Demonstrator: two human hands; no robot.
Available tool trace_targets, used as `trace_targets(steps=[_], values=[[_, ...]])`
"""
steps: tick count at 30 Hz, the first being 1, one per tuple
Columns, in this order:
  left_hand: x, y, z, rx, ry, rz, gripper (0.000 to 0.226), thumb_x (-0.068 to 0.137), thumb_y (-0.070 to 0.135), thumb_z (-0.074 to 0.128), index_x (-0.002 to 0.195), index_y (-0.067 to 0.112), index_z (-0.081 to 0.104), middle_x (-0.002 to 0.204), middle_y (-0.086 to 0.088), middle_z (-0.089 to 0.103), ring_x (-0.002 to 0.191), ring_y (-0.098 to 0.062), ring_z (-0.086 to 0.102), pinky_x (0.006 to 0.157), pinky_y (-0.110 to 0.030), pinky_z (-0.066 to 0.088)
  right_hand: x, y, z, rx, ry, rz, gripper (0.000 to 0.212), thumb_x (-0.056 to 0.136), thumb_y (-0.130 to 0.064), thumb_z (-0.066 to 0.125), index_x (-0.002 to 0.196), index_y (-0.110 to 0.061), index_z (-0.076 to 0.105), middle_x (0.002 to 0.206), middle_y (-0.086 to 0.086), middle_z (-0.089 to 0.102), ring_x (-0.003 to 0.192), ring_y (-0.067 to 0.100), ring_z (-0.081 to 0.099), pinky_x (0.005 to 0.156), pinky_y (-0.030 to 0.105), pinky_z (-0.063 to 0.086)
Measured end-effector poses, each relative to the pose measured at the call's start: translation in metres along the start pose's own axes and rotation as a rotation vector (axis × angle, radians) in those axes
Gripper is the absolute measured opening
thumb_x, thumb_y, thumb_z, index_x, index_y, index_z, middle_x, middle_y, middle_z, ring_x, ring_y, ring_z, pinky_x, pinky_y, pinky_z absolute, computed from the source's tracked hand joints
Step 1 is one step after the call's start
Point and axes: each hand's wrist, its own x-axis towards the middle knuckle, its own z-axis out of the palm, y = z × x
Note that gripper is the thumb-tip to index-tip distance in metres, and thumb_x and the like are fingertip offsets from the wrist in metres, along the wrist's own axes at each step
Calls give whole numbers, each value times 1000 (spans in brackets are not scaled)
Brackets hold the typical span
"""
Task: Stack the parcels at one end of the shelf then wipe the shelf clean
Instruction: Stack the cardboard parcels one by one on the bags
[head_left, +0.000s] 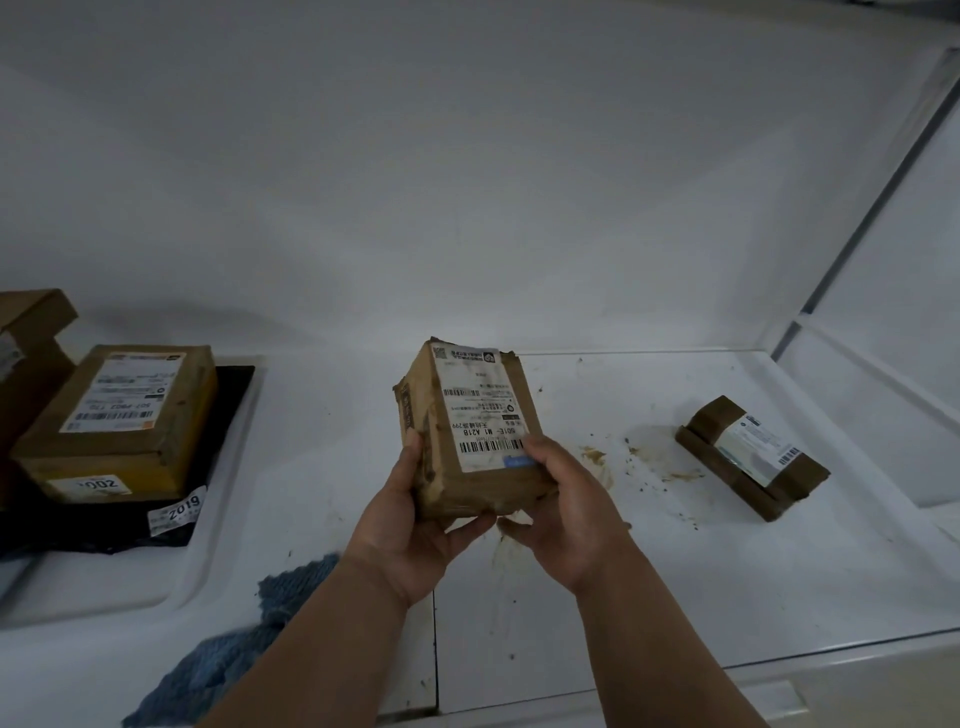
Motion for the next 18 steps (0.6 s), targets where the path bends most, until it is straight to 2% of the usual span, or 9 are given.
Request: trace_targets(steps=[4, 8, 10, 12, 14, 16, 18], values=[[5, 2, -1, 95, 98, 30, 39, 92, 48, 52, 120, 24, 65, 116, -7, 70, 110, -28, 64, 93, -51, 51, 1, 1, -3, 36, -42, -53, 27, 90, -24, 58, 116, -26, 66, 114, 3, 72, 112, 24, 64, 99, 51, 47], [5, 8, 1, 114, 187, 128, 32, 96, 25, 55, 127, 29, 51, 115, -4, 68, 116, -25, 59, 97, -54, 48, 4, -2, -10, 53, 3, -132, 37, 80, -15, 64, 117, -21, 67, 112, 7, 73, 108, 27, 67, 97, 47, 49], [3, 14, 3, 67, 189, 143, 21, 95, 35, 53, 113, 26, 60, 118, -5, 65, 116, -24, 58, 97, -54, 46, 6, -3, -12, 41, 38, -126, 36, 77, -12, 66, 112, -18, 68, 110, 10, 73, 109, 31, 66, 98, 49, 47], [2, 21, 5, 62, 169, 156, 33, 90, 56, 52, 103, 30, 65, 119, -5, 65, 115, -25, 59, 94, -53, 48, 8, -5, -15, 5, 55, -115, 29, 76, -10, 65, 105, -17, 70, 107, 12, 73, 110, 35, 65, 93, 47, 48], [3, 28, 6, 156, 152, 171, 50, 82, 69, 51, 109, 29, 67, 118, -5, 65, 113, -25, 60, 91, -51, 50, 9, -7, -17, -7, 39, -104, 29, 74, -9, 65, 102, -15, 71, 107, 14, 73, 111, 38, 63, 93, 49, 47], [4, 32, 5, 259, 155, 166, 56, 78, 65, 59, 120, 28, 61, 118, -5, 65, 113, -25, 59, 85, -46, 53, 11, -8, -18, 10, 22, -91, 32, 75, -9, 63, 107, -12, 69, 111, 17, 71, 114, 40, 61, 98, 52, 45], [3, 35, 6, 321, 169, 142, 55, 77, 55, 67, 123, 25, 58, 115, -6, 65, 112, -25, 59, 79, -44, 55, 13, -8, -17, 39, 23, -92, 37, 76, -10, 64, 112, -9, 67, 114, 19, 70, 117, 41, 60, 101, 54, 44]])
